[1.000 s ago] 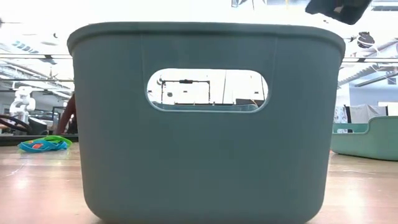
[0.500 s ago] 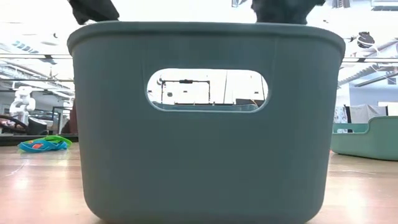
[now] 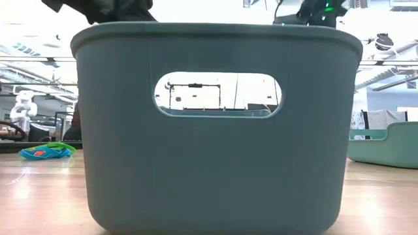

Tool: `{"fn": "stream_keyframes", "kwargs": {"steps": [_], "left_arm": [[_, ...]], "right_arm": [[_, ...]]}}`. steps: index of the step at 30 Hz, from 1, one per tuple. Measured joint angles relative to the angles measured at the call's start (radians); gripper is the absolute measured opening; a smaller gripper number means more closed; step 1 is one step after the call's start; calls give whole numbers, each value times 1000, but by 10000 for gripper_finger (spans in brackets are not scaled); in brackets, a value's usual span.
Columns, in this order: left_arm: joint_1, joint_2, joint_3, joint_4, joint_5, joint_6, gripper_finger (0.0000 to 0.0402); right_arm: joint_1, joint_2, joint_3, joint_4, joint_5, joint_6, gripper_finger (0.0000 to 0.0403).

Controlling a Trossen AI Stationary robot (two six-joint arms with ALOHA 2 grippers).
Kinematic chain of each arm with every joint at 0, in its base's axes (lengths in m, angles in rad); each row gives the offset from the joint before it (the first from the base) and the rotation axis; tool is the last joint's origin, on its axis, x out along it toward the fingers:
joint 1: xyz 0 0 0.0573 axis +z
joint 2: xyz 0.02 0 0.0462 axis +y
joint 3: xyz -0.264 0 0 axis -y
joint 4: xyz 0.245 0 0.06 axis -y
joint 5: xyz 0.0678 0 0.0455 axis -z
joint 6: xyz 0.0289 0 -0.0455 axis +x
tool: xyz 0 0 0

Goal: Sort rubber bands into baskets
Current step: Put the orange rubber band into the orange bin

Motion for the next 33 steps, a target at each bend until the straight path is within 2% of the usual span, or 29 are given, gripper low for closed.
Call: {"fn": "stream_keyframes", "kwargs": {"steps": [2,7,16,26,33], "left_arm": [[42,0,0,23,40,-1,125],[119,0,0,51,81,-14,125],[171,0,0,60,132,-59,125],[165,0,0,58,142,-92,125],[165,0,0,57,142,-115,125]], "right_arm": [[-71,5,0,-21,-45,-107,148],[-202,63,0,-54,-47,-275,148],[-284,274,0,-87,1,-536,148],[-305,463,-1,-72,36,-614,148],[-310,478,-86,34,34,-636,148]]}}
